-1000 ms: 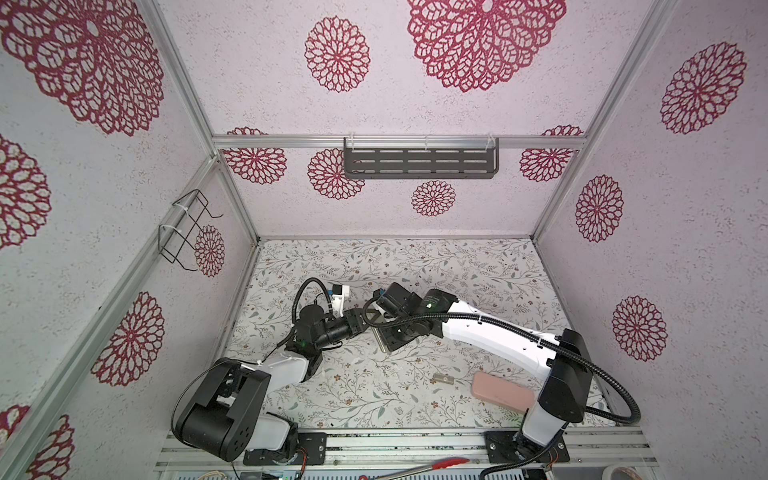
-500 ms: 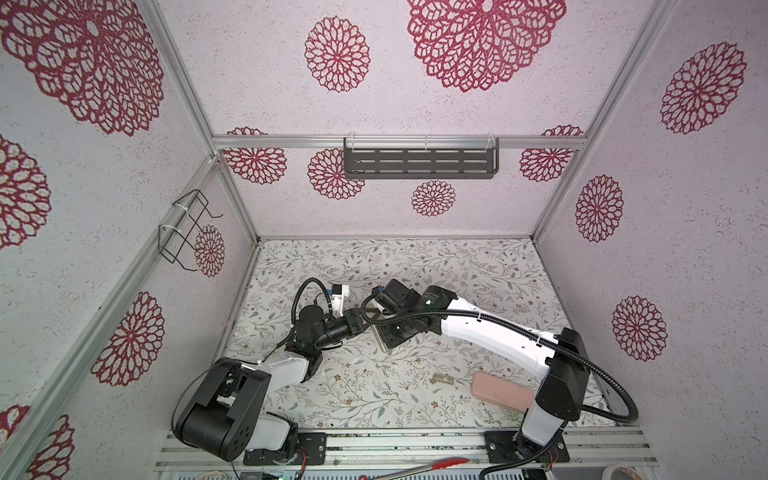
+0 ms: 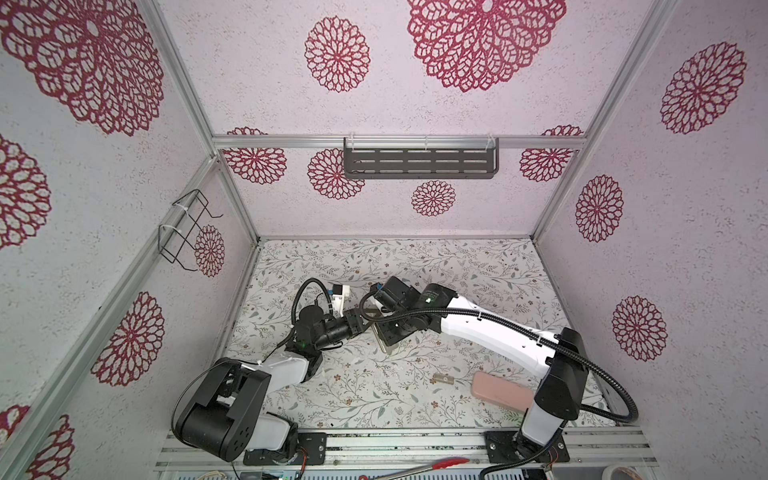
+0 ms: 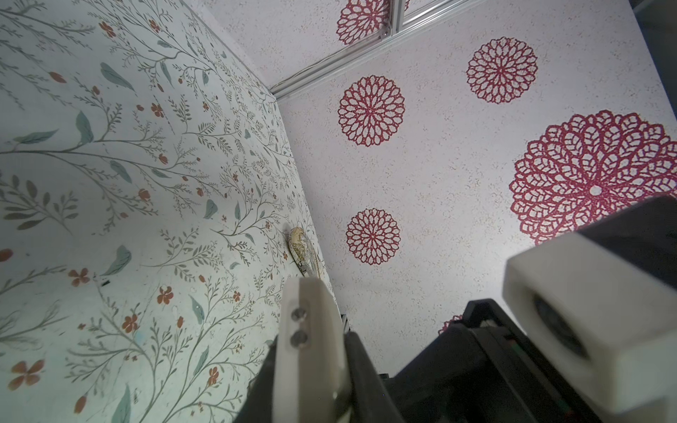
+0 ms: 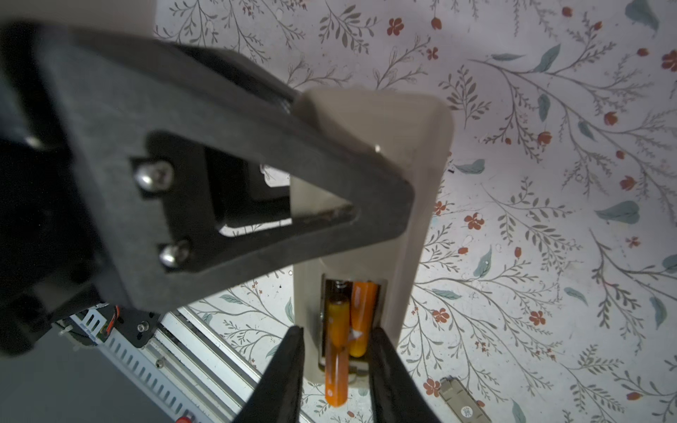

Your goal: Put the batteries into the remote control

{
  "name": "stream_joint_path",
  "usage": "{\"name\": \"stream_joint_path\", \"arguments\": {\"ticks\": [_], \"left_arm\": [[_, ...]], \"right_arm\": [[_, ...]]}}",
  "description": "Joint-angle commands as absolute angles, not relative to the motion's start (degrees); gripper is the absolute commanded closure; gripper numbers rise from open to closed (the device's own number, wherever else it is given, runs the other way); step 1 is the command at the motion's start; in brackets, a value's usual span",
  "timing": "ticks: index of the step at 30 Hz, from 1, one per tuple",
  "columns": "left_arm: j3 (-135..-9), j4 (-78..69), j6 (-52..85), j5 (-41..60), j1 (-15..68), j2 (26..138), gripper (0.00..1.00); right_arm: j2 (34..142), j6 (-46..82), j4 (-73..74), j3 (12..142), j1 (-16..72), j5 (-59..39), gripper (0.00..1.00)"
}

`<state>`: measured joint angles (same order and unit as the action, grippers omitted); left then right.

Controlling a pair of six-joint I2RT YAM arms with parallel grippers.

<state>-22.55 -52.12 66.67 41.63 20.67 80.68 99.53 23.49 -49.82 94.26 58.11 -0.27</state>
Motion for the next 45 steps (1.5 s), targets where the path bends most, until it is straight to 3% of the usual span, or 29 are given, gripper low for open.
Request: {"name": "stream_joint_path", "arguments": {"ticks": [1,8,13,19,26,35,45], "left_arm": [[-22.59,-55.11,67.54,42.89,21.09,80.42,1.0],[-24.08,-50.53,67.22,44.74,21.01,78.93,1.0],[-27.89,-37.44,63.25,47.36,20.86,75.65,1.0],[-29.31,-34.39,64.86,50.37,21.01,74.44,1.0],[-28.96,-38.28,69.07,54.31,21.15,76.21,1.0],[-25.94,-62.23,84.66,57.66,21.79,83.94,1.0],[-27.66,-48.96,76.6,57.14,22.69,79.73,1.0]], "right_arm": [[98.44,22.39,-51.97,97.27,57.7,1.05,0.64],[94.94,17.5,-55.54,101.54,58.96,3.84,0.63],[88.83,6.87,-53.7,95.61,61.75,4.35,0.6],[80.08,-3.86,-47.85,85.17,63.91,0.11,0.56],[75.48,-12.23,-47.45,81.54,65.78,1.67,0.54],[75.99,-17.51,-45.25,81.73,66.77,-1.76,0.53],[79.62,-23.31,-50.02,83.08,67.41,1.43,0.6]]}}
